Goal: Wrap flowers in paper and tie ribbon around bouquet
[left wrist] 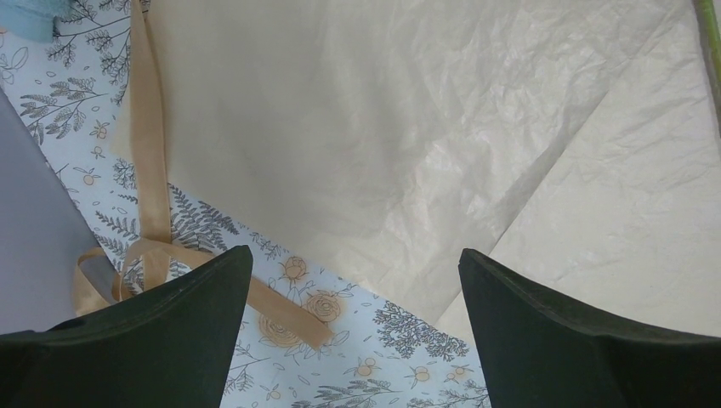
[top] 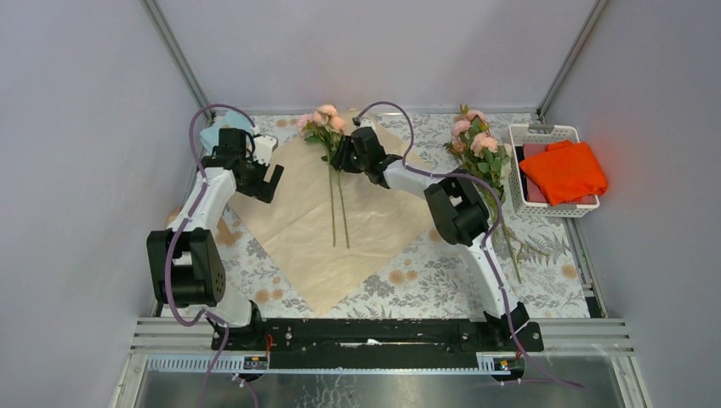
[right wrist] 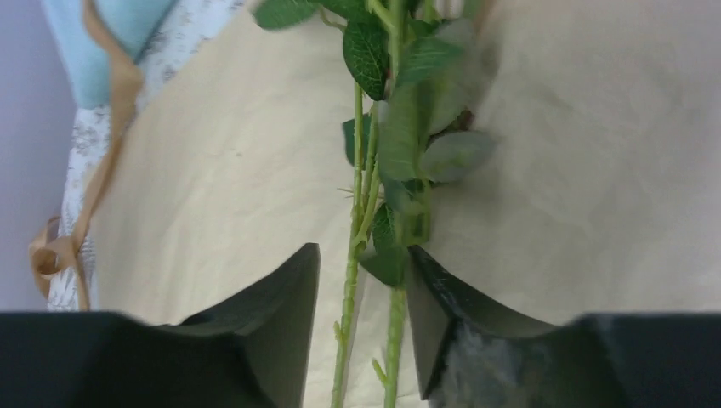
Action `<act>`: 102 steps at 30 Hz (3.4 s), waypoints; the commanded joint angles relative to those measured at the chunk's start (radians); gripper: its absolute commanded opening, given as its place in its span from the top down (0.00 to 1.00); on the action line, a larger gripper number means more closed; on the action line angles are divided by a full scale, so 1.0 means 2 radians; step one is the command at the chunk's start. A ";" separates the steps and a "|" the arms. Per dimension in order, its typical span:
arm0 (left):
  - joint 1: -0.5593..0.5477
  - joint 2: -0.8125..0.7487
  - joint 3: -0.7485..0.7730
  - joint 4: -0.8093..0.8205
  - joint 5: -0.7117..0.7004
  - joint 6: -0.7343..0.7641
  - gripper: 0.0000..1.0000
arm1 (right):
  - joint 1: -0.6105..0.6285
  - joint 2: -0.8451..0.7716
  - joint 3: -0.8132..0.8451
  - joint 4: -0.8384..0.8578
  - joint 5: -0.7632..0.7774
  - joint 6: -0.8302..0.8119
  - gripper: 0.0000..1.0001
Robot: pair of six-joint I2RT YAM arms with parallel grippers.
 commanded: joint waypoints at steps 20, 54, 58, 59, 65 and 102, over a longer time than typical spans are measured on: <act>-0.001 -0.014 -0.006 -0.013 0.036 0.004 0.01 | -0.231 -0.309 -0.185 -0.456 0.276 -0.268 0.60; -0.001 -0.005 -0.006 -0.018 0.054 -0.001 0.01 | -0.323 -0.235 -0.260 -0.363 0.202 -0.283 0.66; -0.001 -0.004 -0.005 -0.018 0.057 -0.002 0.01 | -0.323 -0.213 -0.246 -0.347 0.183 -0.307 0.65; -0.001 -0.004 -0.004 -0.018 0.056 -0.003 0.01 | -0.323 -0.211 -0.240 -0.347 0.168 -0.307 0.64; -0.001 -0.003 -0.003 -0.018 0.054 -0.005 0.01 | -0.323 -0.252 -0.260 -0.292 0.032 -0.331 0.65; -0.001 0.001 0.006 -0.027 0.064 -0.011 0.01 | -0.004 -0.285 -0.098 -0.103 -0.083 -0.103 1.00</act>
